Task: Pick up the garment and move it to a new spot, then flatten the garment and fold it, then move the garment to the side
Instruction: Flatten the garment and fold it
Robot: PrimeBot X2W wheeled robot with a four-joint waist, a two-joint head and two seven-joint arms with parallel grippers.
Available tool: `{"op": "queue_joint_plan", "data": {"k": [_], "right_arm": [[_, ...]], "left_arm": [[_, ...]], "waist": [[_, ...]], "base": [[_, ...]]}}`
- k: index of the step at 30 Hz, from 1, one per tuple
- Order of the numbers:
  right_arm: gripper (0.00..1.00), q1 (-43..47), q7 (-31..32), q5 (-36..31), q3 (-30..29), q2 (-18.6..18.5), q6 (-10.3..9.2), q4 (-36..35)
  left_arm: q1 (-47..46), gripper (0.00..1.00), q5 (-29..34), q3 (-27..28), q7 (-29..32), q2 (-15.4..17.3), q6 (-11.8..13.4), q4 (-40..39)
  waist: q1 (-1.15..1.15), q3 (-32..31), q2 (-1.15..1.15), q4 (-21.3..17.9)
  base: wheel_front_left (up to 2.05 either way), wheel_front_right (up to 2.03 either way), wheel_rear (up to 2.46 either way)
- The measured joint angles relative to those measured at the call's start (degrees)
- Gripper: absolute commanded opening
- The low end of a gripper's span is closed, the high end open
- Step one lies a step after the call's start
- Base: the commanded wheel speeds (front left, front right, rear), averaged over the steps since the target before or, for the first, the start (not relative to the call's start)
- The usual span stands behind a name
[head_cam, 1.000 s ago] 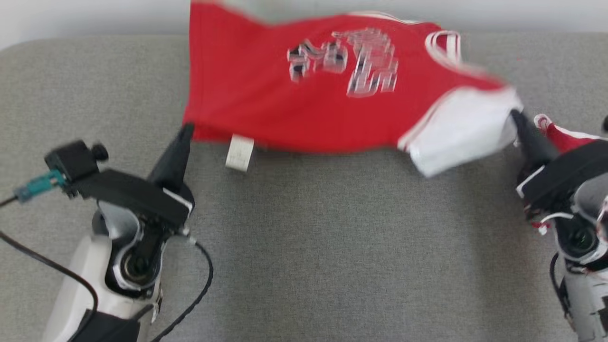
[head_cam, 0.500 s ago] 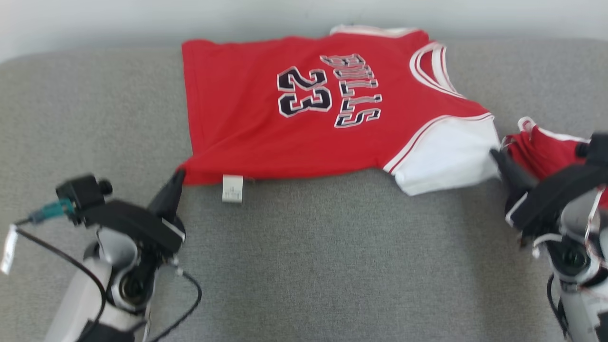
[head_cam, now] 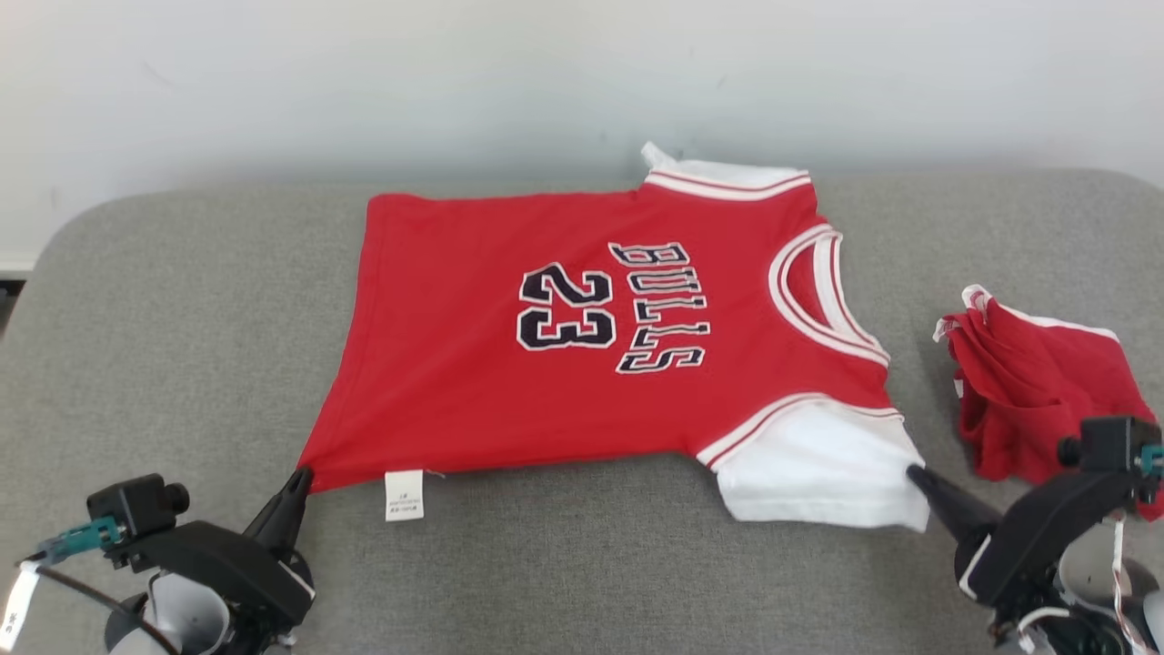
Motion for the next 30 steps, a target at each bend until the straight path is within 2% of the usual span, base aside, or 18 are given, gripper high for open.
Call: {"op": "queue_joint_plan", "data": {"k": [3,8,14,28,29,30], "right_arm": [[0.00,3.0,1.9,0.6,0.3,-0.3,0.00,-2.3],[0.00,8.4,5.1,1.1,1.0,-1.6,-0.13,-5.7],[0.00,12.8,8.0,2.1,1.6,-2.1,-1.09,-9.8],[0.00,21.6,12.0,4.5,1.1,-2.1,-3.03,-16.0],[0.00,21.9,12.2,4.5,1.1,-2.0,-3.20,-16.0],[0.00,21.9,12.3,4.5,1.1,-1.9,-3.47,-16.0]], "left_arm": [[1.4,0.00,0.6,-0.1,-0.1,1.1,0.0,-0.9],[4.9,0.00,0.8,-1.3,-0.5,1.0,0.0,-1.7],[9.1,0.00,2.8,-2.1,-0.5,1.8,0.6,-3.2],[16.3,0.00,4.1,-2.1,-0.4,4.6,4.5,-9.3],[16.4,0.07,4.3,-2.2,-0.4,4.6,4.6,-9.6],[16.5,0.36,4.3,-2.3,-0.4,4.6,4.9,-10.1]], "waist": [[0.00,-1.3,0.00,0.2],[0.00,-2.9,0.00,0.4],[0.01,-4.4,0.00,0.1],[0.01,-6.3,0.00,0.1],[0.01,-6.3,0.00,0.2],[0.01,-6.2,0.00,0.3]], "base": [[0.00,0.00,0.00],[0.00,0.00,0.00],[0.00,0.00,0.00],[0.00,0.00,0.00],[0.00,0.00,0.00],[0.00,0.00,0.00]]}}
